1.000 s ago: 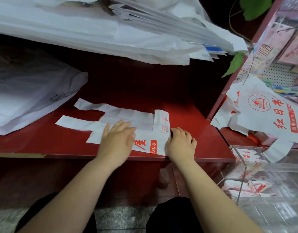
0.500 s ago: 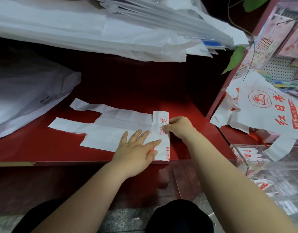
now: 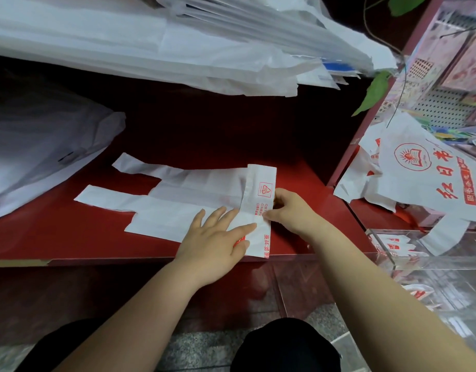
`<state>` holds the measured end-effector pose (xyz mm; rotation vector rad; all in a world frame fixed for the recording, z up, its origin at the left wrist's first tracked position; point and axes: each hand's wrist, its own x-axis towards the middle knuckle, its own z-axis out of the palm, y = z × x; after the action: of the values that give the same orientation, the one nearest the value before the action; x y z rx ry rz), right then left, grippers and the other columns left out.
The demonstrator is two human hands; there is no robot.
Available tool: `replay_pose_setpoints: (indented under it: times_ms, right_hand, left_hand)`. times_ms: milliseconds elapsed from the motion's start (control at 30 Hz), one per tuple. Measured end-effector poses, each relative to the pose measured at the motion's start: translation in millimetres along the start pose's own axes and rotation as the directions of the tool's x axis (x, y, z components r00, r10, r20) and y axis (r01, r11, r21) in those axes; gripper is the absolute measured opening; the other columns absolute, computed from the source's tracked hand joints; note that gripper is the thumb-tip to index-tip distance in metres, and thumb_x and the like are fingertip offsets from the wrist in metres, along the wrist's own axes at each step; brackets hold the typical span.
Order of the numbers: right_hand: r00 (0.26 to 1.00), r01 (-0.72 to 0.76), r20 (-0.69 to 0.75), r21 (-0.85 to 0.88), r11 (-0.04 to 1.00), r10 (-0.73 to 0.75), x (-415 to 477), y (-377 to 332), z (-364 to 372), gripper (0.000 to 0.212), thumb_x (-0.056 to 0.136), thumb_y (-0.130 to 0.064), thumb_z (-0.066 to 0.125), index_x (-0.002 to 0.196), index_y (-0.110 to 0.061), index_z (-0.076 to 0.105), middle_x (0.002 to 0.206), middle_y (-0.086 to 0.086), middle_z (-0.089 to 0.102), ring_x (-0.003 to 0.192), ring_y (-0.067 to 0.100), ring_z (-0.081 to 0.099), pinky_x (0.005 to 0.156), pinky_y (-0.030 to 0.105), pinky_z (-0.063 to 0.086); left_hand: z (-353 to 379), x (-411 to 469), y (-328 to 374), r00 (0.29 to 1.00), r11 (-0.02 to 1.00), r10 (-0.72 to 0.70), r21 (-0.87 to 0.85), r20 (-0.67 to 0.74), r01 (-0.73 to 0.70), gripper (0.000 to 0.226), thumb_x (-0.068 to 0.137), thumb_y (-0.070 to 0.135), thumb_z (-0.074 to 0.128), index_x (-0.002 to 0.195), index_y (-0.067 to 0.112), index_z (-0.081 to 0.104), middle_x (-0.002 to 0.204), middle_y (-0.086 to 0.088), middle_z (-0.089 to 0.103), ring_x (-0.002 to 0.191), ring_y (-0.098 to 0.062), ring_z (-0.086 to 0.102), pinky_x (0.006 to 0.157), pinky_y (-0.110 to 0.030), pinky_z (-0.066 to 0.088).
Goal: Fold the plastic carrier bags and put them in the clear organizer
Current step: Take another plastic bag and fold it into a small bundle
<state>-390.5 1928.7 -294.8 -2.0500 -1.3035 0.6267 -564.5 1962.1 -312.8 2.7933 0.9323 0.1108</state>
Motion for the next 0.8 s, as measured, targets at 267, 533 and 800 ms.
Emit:
replay_pose_setpoints:
  times_ms: [267, 533, 800]
  right_hand:
    - [0.950, 0.221, -0.140, -0.336, 0.916, -0.281, -14.1, 7.8, 11.3, 0.026, 0.082, -0.003, 0.047, 0.104, -0.005, 0.061, 0.101, 0.010, 0.060, 0.098, 0.028, 0.052, 0.085, 0.034, 0.031]
    - [0.784, 0.463, -0.060, -0.606, 0.647, -0.618, -24.5, 1.1, 16.6, 0.026, 0.066, -0.019, 0.037, 0.058, -0.011, 0.060, 0.057, 0.001, 0.057, 0.046, 0.019, 0.054, 0.047, 0.011, 0.026]
    - [0.815, 0.487, -0.053, -0.477, 0.732, -0.577, -32.3, 18.4, 15.0, 0.030, 0.064, -0.006, 0.043, 0.071, -0.007, 0.073, 0.079, 0.006, 0.073, 0.069, 0.021, 0.070, 0.067, 0.021, 0.046]
  left_hand:
    - [16.6, -1.8, -6.0, 0.856, 0.996, 0.004, -0.078, -0.517, -0.052, 0.056, 0.061, 0.049, 0.076, 0.099, 0.012, 0.058, 0.105, -0.009, 0.061, 0.099, -0.027, 0.059, 0.088, -0.038, 0.046]
    - [20.1, -4.6, -10.1, 0.710, 0.981, 0.100, -0.052, -0.698, -0.189, 0.084, 0.070, 0.047, 0.054, 0.139, 0.018, 0.015, 0.140, -0.009, 0.025, 0.134, -0.018, 0.014, 0.110, -0.034, 0.006]
    - [6.3, -0.2, -13.1, 0.816, 0.946, 0.315, 0.096, -0.484, -0.309, 0.067, 0.066, 0.045, 0.057, 0.127, 0.023, 0.040, 0.126, -0.002, 0.059, 0.130, -0.020, 0.026, 0.108, -0.039, -0.003]
